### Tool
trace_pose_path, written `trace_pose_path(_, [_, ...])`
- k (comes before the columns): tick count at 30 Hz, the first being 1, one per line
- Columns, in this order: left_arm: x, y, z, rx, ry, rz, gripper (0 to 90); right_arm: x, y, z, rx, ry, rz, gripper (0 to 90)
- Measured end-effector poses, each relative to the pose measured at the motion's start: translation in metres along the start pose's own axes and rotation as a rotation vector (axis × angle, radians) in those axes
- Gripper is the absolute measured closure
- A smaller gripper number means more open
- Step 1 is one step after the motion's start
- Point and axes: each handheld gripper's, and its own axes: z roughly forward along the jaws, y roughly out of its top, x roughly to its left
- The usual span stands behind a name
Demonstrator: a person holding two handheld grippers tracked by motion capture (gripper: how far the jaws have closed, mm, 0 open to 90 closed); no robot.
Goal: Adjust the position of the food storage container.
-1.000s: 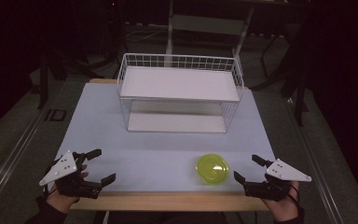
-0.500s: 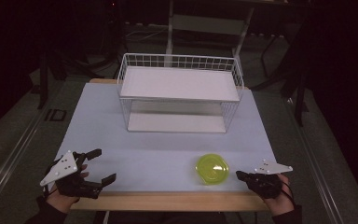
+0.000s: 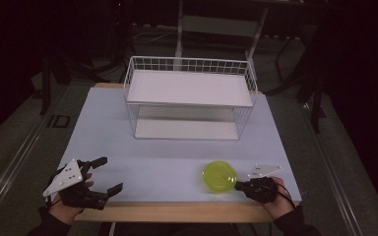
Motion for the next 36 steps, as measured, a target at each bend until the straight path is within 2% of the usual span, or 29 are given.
trace_pose_path(5, [0.000, 0.000, 0.000, 0.002, -0.001, 0.003, 4.3, 0.006, 0.008, 0.016, 0.039, 0.026, -0.023, 90.0])
trace_pose_path(8, [-0.001, 0.000, 0.000, 0.002, 0.000, 0.007, 4.3, 0.010, 0.014, 0.023, 0.048, 0.031, -0.042, 90.0])
trace_pose_path(13, [-0.001, 0.000, 0.000, 0.005, -0.002, 0.008, 4.3, 0.014, 0.026, 0.034, 0.042, 0.056, -0.041, 90.0])
trace_pose_path(16, [-0.001, 0.000, 0.000, 0.006, -0.003, 0.012, 4.3, 0.019, 0.031, 0.038, 0.048, 0.056, -0.062, 90.0])
trace_pose_path(18, [-0.001, 0.000, 0.000, 0.005, -0.003, 0.013, 4.3, 0.022, 0.032, 0.039, 0.065, 0.042, -0.094, 90.0])
trace_pose_path(19, [-0.001, 0.000, 0.000, 0.006, -0.003, 0.013, 4.3, 0.022, 0.031, 0.038, 0.065, 0.044, -0.087, 90.0])
trace_pose_path(21, [-0.001, 0.000, 0.000, 0.006, -0.004, 0.014, 4.3, 0.016, 0.029, 0.036, 0.068, 0.014, -0.072, 90.0])
trace_pose_path(25, [-0.002, 0.000, 0.000, 0.007, -0.005, 0.016, 4.3, 0.005, 0.030, 0.031, 0.032, -0.019, -0.007, 90.0])
trace_pose_path(28, [-0.002, 0.000, 0.000, 0.007, -0.005, 0.016, 4.3, -0.003, 0.034, 0.032, 0.017, -0.027, 0.024, 90.0])
trace_pose_path(31, [-0.002, 0.001, 0.000, 0.007, -0.005, 0.017, 4.3, -0.005, 0.037, 0.038, 0.031, -0.027, 0.025, 90.0])
trace_pose_path(32, [-0.002, 0.001, 0.000, 0.006, -0.004, 0.018, 4.3, -0.005, 0.038, 0.040, 0.037, -0.015, 0.027, 90.0])
trace_pose_path(36, [-0.001, 0.000, 0.000, 0.006, -0.004, 0.016, 4.3, 0.004, 0.040, 0.047, 0.053, 0.012, 0.010, 90.0])
